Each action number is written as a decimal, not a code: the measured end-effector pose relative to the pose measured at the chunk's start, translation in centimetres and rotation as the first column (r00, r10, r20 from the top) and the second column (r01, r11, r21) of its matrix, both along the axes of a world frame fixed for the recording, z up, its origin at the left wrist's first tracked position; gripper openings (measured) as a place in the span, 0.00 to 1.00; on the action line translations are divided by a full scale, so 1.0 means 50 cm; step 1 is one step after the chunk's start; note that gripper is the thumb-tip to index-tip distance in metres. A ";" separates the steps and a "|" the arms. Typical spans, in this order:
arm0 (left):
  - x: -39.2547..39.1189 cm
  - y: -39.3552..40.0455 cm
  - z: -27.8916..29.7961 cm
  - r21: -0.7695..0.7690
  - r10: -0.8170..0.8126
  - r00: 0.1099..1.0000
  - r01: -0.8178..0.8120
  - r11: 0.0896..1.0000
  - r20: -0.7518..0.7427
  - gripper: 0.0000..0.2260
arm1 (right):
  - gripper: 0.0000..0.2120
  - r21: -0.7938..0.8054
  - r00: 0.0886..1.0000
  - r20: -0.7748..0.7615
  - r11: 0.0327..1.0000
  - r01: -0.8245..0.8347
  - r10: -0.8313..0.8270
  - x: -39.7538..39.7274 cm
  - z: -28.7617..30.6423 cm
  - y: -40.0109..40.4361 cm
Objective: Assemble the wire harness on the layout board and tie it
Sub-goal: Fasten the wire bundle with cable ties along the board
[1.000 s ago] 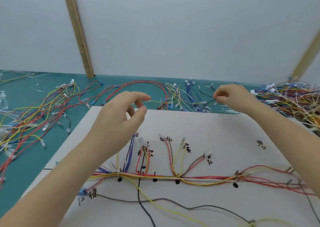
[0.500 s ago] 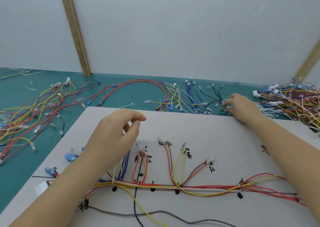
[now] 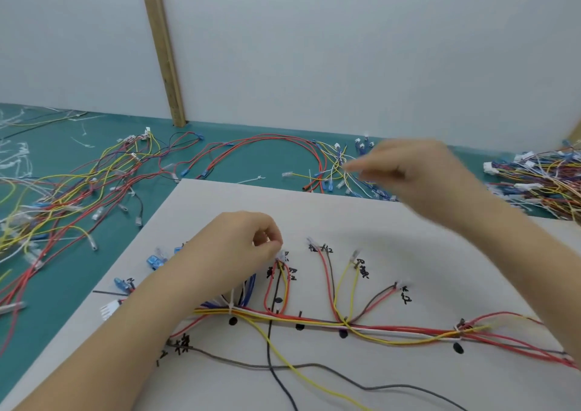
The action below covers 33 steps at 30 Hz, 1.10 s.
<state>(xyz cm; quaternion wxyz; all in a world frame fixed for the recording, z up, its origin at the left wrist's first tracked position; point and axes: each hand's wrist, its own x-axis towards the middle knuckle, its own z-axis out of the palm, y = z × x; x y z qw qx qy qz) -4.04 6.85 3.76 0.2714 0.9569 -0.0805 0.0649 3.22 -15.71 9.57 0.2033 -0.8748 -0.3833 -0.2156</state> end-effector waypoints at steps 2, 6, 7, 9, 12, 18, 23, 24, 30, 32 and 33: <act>0.001 0.007 0.003 -0.033 0.017 1.000 -0.016 0.999 0.013 0.08 | 0.10 -0.187 0.990 -0.091 0.974 -0.125 0.110 -0.070 -0.022 0.049; 0.001 0.016 0.006 0.000 -0.042 0.996 0.042 0.999 -0.074 0.09 | 0.12 -0.510 0.967 -0.253 0.854 -0.106 -0.031 -0.117 -0.067 0.077; 0.001 0.016 0.004 0.019 -0.060 0.992 0.063 0.998 -0.114 0.09 | 0.13 -0.497 0.955 -0.289 0.863 -0.093 -0.063 -0.122 -0.072 0.078; 0.001 0.015 -0.001 0.044 -0.076 0.983 0.085 0.995 -0.165 0.08 | 0.13 -0.436 0.918 -0.384 0.896 -0.087 -0.098 -0.131 -0.079 0.076; 0.003 0.014 -0.005 0.051 -0.095 0.976 0.107 0.993 -0.197 0.07 | 0.04 -0.396 0.935 -0.340 0.917 -0.048 -0.098 -0.132 -0.088 0.069; 0.004 0.012 -0.005 0.063 -0.091 0.975 0.105 0.992 -0.203 0.08 | 0.04 -0.344 1.000 0.007 0.939 -0.010 0.013 -0.137 -0.080 0.070; 0.003 0.015 -0.006 0.091 -0.081 0.973 0.103 0.991 -0.218 0.11 | 0.09 -0.405 0.992 -0.123 0.914 -0.035 -0.016 -0.127 -0.097 0.064; 0.002 0.016 -0.005 0.092 -0.084 0.971 0.107 0.990 -0.225 0.10 | 0.11 -0.401 0.991 -0.131 0.915 -0.049 -0.004 -0.124 -0.103 0.060; -0.003 0.019 -0.001 0.071 -0.121 0.960 0.143 0.987 -0.254 0.10 | 0.13 -0.327 0.969 -0.236 0.933 -0.149 0.072 -0.131 -0.125 0.075; -0.006 0.018 0.000 0.091 -0.126 0.962 0.151 0.984 -0.241 0.09 | 0.13 -0.297 0.965 -0.255 0.944 -0.145 0.068 -0.133 -0.131 0.081; -0.007 0.018 0.002 0.103 -0.127 0.964 0.155 0.983 -0.232 0.09 | 0.12 -0.272 0.962 -0.269 0.953 -0.132 0.056 -0.133 -0.132 0.082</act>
